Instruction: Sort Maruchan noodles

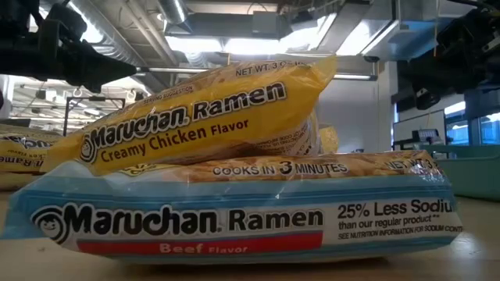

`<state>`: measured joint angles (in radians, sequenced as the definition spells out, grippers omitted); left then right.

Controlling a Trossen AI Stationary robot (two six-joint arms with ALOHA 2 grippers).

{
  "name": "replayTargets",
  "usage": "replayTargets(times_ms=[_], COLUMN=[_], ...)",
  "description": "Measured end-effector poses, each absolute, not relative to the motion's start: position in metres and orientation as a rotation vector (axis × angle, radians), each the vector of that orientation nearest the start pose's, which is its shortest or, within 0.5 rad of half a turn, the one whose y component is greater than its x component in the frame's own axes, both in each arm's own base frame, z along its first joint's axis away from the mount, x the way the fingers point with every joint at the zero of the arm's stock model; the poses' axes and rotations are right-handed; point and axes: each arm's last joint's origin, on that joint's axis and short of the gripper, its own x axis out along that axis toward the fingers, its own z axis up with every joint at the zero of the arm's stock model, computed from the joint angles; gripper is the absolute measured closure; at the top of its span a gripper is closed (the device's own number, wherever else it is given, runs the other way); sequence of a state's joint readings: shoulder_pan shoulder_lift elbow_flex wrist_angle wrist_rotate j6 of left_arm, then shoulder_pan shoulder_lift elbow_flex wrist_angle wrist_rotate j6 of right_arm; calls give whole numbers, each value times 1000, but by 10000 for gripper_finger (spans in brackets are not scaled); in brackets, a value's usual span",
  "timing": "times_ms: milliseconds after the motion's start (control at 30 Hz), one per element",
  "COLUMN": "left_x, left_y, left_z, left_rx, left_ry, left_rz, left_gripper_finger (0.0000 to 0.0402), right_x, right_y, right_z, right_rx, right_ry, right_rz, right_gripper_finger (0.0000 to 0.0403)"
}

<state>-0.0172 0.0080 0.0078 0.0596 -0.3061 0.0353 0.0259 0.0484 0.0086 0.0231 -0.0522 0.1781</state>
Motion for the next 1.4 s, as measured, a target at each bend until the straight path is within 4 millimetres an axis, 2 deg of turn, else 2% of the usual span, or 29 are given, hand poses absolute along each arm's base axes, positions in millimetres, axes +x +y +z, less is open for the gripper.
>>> replayTargets(times_ms=[667, 800, 1100, 1400], left_x=[96, 96, 92, 91], left_y=[7, 7, 8, 10], left_z=[172, 175, 193, 193], left_rx=[25, 19, -52, -30], left_ry=[-59, -91, -292, -289], left_rz=[289, 291, 309, 400], left_gripper_finger=[396, 396, 396, 396], right_x=[100, 100, 100, 100], right_y=[4, 4, 3, 0], right_z=[165, 165, 167, 178], right_rx=[178, 178, 147, 133], right_ry=[24, 24, -6, -124], right_rz=[77, 77, 30, -61], right_gripper_finger=[393, 393, 393, 393])
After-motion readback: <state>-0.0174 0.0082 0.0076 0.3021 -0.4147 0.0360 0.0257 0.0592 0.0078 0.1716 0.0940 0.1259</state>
